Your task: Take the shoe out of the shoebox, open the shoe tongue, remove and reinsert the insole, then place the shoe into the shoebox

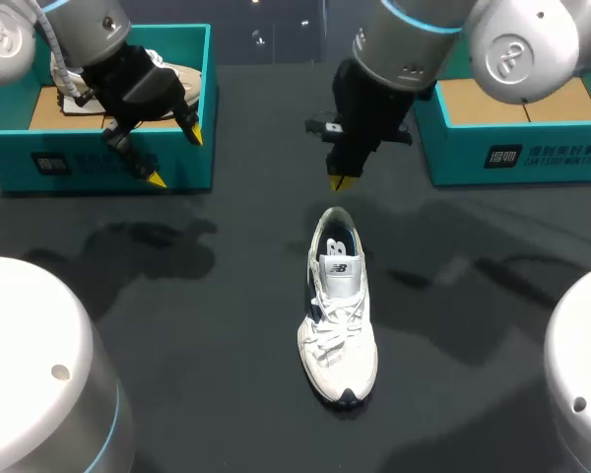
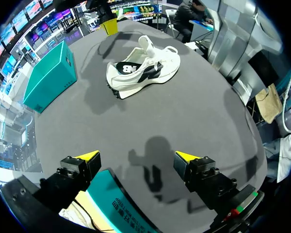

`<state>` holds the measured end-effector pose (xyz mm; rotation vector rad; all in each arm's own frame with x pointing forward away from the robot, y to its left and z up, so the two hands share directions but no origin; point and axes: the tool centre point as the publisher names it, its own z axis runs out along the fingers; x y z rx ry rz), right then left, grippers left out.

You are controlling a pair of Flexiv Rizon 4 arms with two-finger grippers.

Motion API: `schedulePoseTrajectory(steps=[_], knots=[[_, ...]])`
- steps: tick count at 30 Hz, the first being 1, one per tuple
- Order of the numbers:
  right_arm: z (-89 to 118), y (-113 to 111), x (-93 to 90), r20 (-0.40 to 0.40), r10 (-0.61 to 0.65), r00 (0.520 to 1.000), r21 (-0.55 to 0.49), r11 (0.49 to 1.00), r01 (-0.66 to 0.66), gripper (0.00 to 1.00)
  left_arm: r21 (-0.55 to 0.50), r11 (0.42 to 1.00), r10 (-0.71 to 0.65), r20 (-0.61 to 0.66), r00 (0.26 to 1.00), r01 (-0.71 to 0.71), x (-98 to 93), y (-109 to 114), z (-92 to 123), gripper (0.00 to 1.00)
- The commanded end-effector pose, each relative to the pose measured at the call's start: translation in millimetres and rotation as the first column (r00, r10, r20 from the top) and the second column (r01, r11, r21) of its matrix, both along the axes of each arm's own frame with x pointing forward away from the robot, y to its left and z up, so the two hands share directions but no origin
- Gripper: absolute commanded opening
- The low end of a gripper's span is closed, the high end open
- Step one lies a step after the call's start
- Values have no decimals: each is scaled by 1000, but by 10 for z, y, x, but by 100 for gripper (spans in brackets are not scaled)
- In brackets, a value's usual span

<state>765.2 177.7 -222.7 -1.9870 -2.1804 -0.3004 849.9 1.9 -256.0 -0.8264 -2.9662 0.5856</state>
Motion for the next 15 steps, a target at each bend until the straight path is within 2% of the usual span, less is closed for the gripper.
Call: schedulePoseTrajectory(steps=[1, 11, 12, 15], knots=[[-5, 139, -69, 29, -16, 999, -100, 995, 19, 0, 2, 1000, -1, 1, 1000, 1, -6, 9, 5, 100], [-40, 153, -47, 30, -14, 999, -105, 994, 18, 0, 2, 1000, -1, 1, 1000, 1, -6, 9, 5, 100], [-100, 157, -13, 31, -28, 999, -133, 991, 32, 0, 18, 1000, -11, -32, 999, 11, 108, 36, -86, 100], [-212, 171, 26, 44, -55, 998, -184, 981, 62, 0, 26, 999, -25, -63, 998, 27, 257, 84, -137, 100]])
